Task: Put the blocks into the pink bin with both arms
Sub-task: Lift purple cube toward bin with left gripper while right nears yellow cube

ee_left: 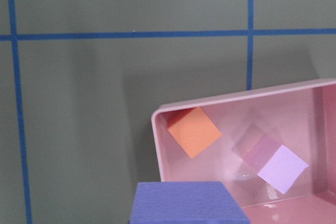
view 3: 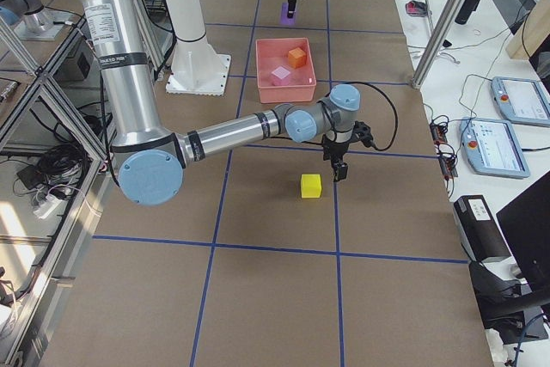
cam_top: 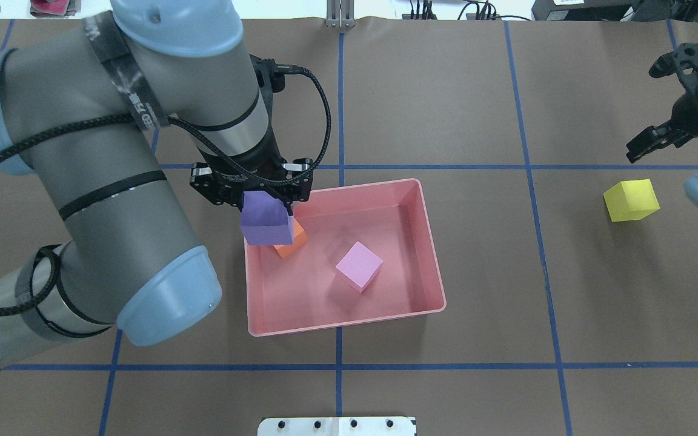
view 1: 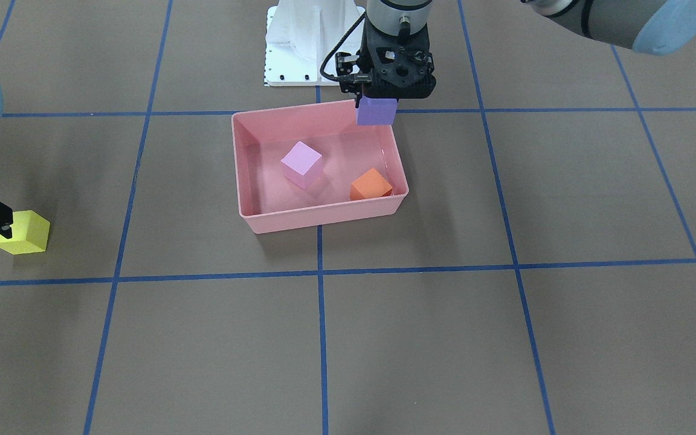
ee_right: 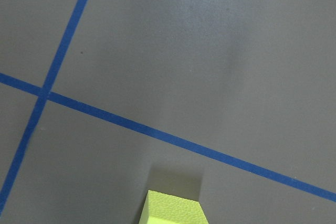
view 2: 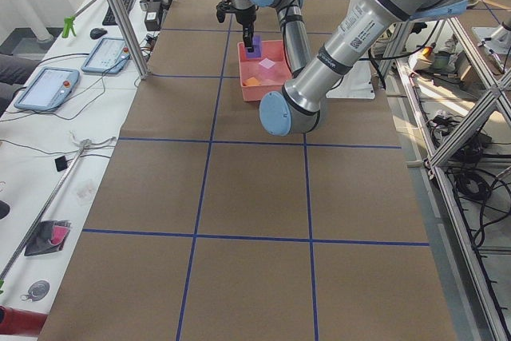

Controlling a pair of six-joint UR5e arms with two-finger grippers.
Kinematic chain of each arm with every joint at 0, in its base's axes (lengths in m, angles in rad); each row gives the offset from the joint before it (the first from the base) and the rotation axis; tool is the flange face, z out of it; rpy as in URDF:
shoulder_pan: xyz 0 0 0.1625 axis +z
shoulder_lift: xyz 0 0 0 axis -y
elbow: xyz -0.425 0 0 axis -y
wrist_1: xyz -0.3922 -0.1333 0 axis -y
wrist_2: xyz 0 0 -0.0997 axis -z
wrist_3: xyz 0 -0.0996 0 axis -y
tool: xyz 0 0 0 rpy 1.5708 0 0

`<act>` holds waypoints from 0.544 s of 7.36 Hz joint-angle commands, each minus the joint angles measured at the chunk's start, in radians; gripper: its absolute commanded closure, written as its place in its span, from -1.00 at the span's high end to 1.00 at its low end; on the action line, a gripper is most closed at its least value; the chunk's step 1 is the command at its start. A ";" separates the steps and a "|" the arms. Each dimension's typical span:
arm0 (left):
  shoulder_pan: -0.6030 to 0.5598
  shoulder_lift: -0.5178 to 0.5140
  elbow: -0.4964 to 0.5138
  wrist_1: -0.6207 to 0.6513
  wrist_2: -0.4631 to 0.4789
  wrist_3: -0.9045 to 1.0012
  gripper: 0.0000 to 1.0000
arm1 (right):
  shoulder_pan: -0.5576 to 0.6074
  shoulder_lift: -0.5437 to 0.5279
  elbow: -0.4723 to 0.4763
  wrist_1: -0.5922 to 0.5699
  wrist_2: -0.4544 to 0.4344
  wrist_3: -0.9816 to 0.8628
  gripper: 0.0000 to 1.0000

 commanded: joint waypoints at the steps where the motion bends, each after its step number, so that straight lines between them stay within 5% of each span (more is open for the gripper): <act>1: 0.029 -0.002 0.013 -0.022 0.028 -0.034 -1.00 | -0.004 -0.016 -0.039 0.047 0.009 0.080 0.99; 4: 0.082 -0.009 0.016 -0.051 0.057 -0.104 -1.00 | -0.061 -0.017 -0.056 0.047 0.050 0.136 0.99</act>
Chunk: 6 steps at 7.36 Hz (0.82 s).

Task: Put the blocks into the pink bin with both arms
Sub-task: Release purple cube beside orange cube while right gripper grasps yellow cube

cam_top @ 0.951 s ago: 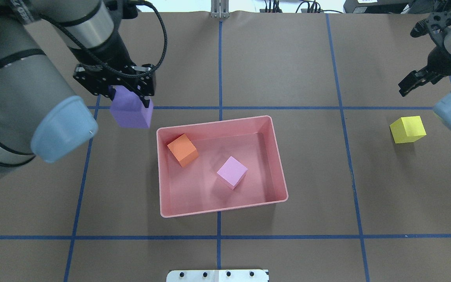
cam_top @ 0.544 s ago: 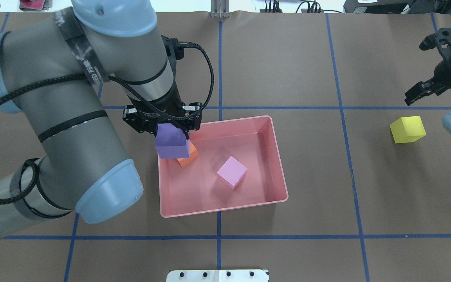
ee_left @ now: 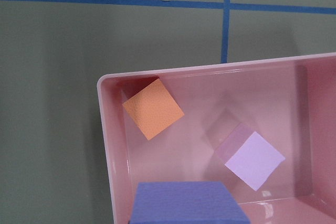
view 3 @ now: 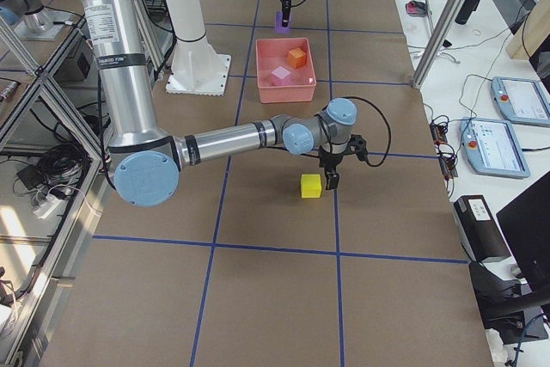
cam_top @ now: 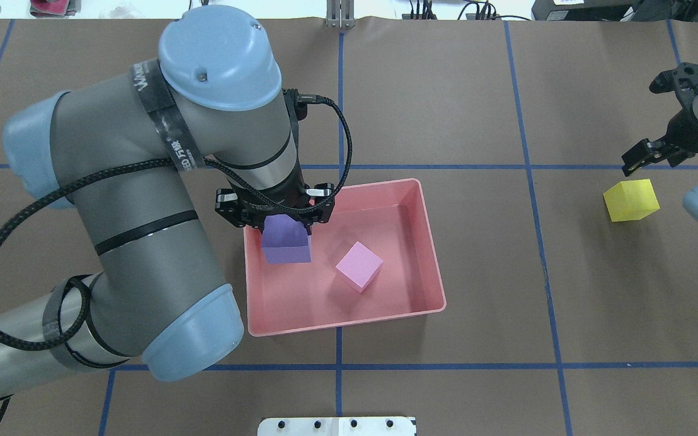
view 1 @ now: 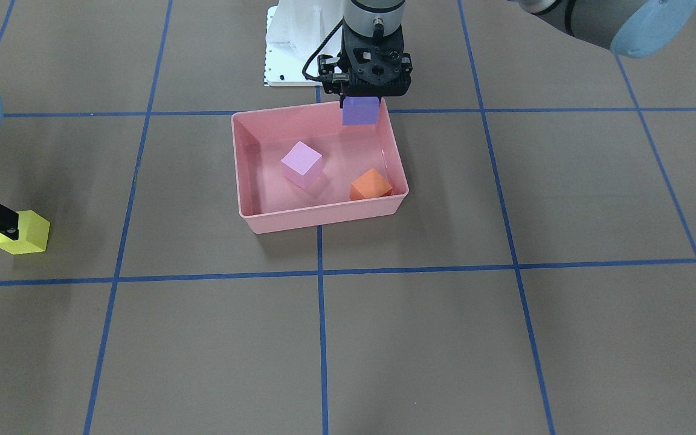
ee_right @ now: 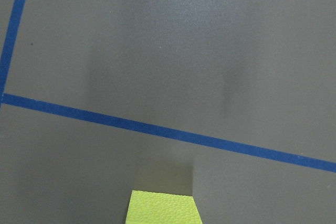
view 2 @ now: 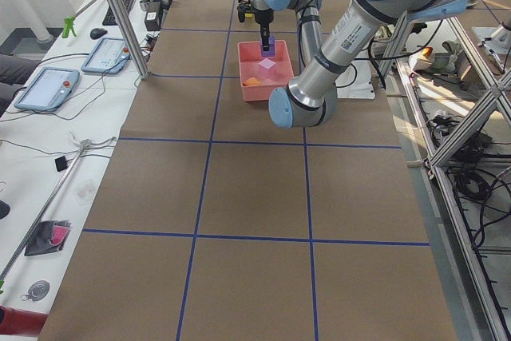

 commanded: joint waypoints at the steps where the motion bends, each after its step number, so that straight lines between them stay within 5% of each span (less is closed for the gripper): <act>1: 0.024 0.000 0.003 -0.018 0.018 -0.035 -1.00 | -0.050 0.001 -0.005 0.001 0.009 0.060 0.99; 6: 0.027 0.003 0.047 -0.069 0.027 -0.035 -1.00 | -0.067 0.001 -0.022 -0.001 0.007 0.050 0.99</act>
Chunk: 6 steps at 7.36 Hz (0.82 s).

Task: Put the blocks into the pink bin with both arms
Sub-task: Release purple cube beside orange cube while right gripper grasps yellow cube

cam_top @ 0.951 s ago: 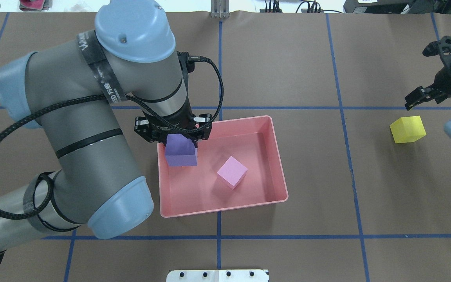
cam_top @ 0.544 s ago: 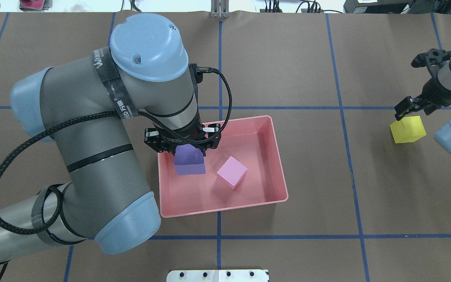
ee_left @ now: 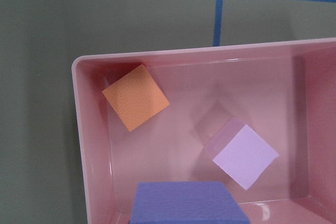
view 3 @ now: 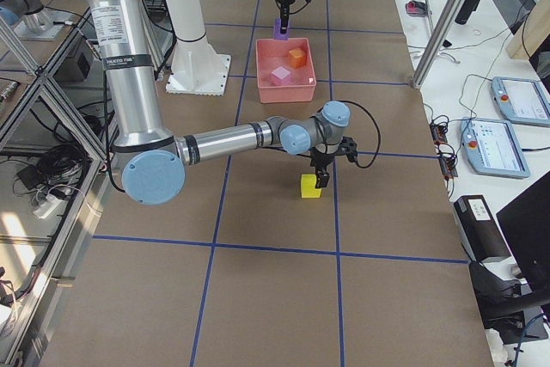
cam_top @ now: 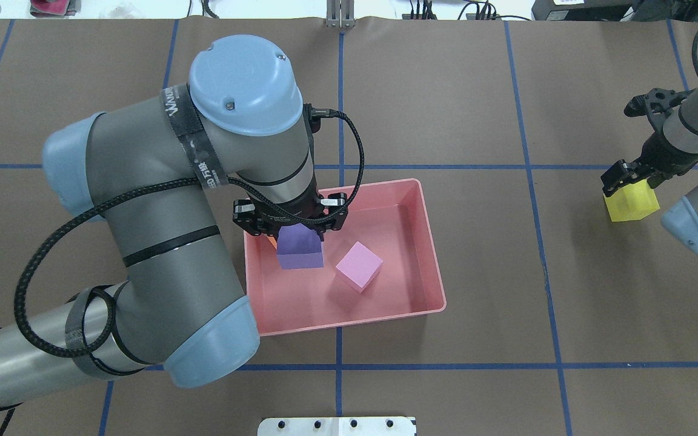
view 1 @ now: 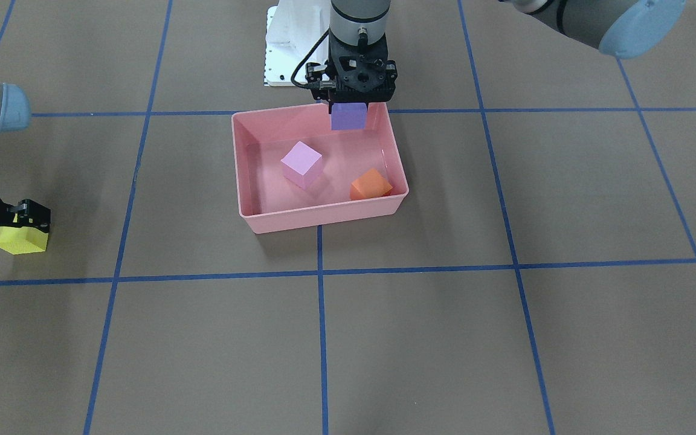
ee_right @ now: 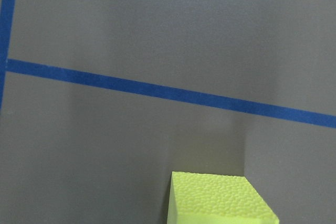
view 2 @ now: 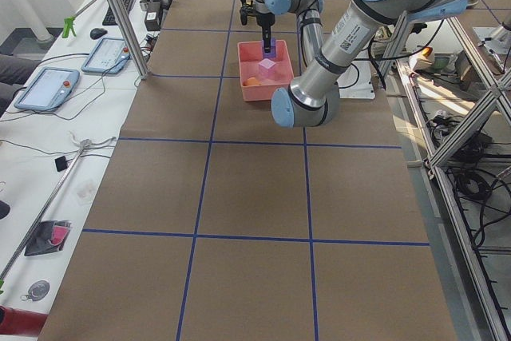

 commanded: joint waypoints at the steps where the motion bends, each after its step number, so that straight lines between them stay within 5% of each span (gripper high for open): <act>1: 0.000 0.004 0.004 -0.006 0.000 0.001 -1.00 | 0.000 0.003 0.000 -0.003 0.012 -0.009 0.99; 6: 0.011 0.007 0.010 -0.007 0.009 0.000 -1.00 | 0.026 -0.019 0.016 -0.008 0.017 -0.017 0.99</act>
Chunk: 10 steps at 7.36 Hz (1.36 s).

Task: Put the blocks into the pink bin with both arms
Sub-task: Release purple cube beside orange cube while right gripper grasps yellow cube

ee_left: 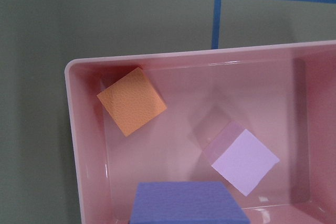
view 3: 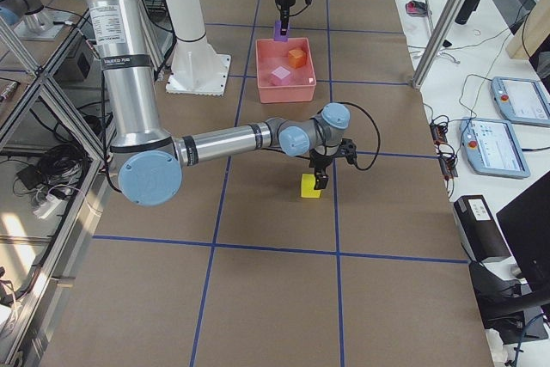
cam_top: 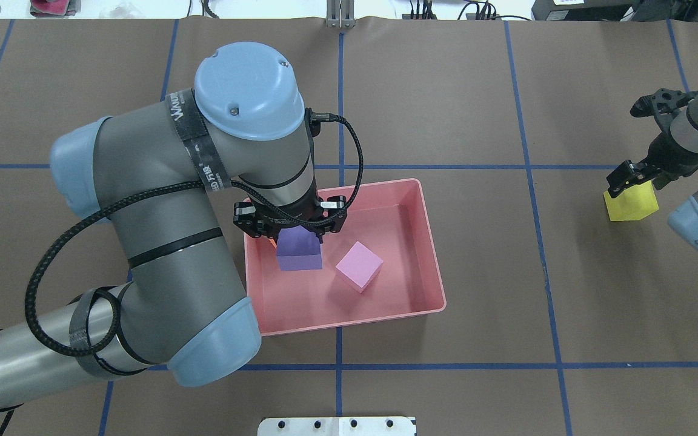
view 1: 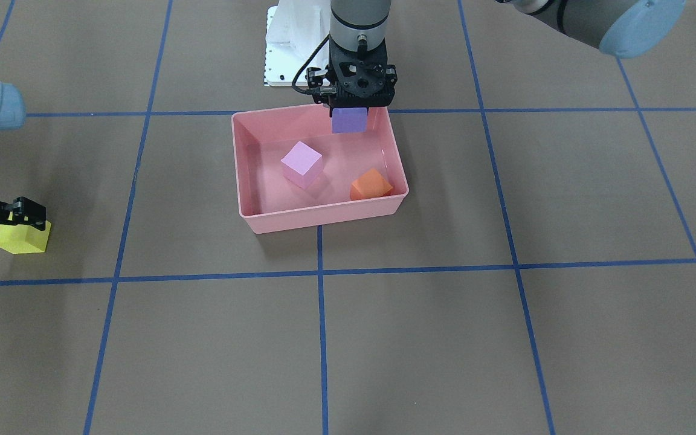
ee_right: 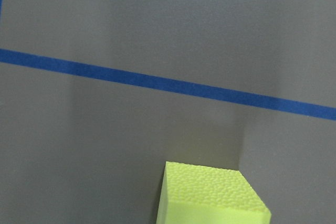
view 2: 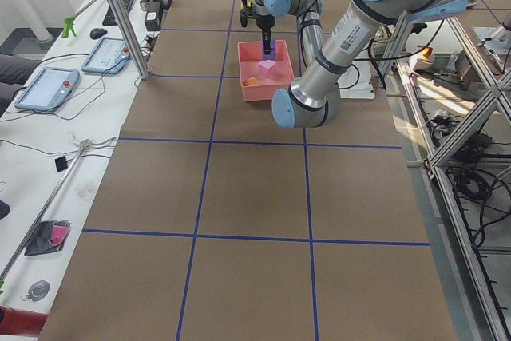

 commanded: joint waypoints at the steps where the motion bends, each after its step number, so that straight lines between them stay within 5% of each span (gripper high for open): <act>1: 0.008 0.001 0.002 -0.001 0.013 -0.001 -1.00 | 0.008 -0.016 0.006 -0.001 0.000 -0.003 0.99; 10: 0.062 -0.008 0.081 -0.108 0.043 -0.076 -1.00 | -0.018 -0.011 -0.027 0.007 -0.023 0.009 0.99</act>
